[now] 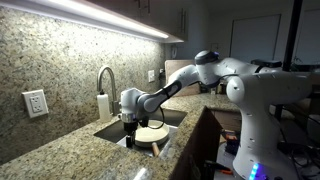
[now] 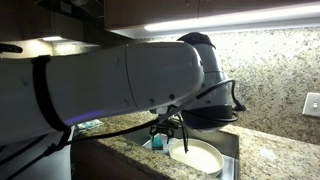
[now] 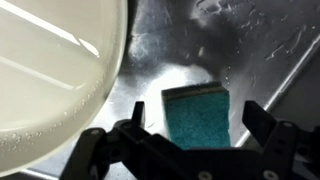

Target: Turn the faucet to the right then open and close the tap and turn the faucet to the left,pick up the sponge and scrub the pan

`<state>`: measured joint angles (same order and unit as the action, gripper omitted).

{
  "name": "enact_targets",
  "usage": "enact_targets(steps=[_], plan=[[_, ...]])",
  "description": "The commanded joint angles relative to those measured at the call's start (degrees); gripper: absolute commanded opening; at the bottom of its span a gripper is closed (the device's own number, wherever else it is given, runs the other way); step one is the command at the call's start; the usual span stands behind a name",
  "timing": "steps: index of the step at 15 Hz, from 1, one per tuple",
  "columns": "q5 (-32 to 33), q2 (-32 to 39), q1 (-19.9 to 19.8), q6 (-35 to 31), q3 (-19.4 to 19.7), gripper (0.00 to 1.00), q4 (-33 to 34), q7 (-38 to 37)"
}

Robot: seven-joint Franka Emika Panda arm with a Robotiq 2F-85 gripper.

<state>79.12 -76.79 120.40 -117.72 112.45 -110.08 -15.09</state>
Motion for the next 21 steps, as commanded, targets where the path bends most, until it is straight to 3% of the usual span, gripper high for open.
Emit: enact_targets(steps=[1,6,14,21], plan=[[6.6,1.6,0.3,-0.6,0.0,1.00,-2.3,1.6],[11.2,-0.8,1.7,-0.6,-0.9,1.00,-2.3,2.0],[14.5,-2.8,5.3,0.0,-0.6,1.00,-1.0,2.4],[16.6,-4.5,6.1,0.5,-0.1,1.00,0.8,4.0]])
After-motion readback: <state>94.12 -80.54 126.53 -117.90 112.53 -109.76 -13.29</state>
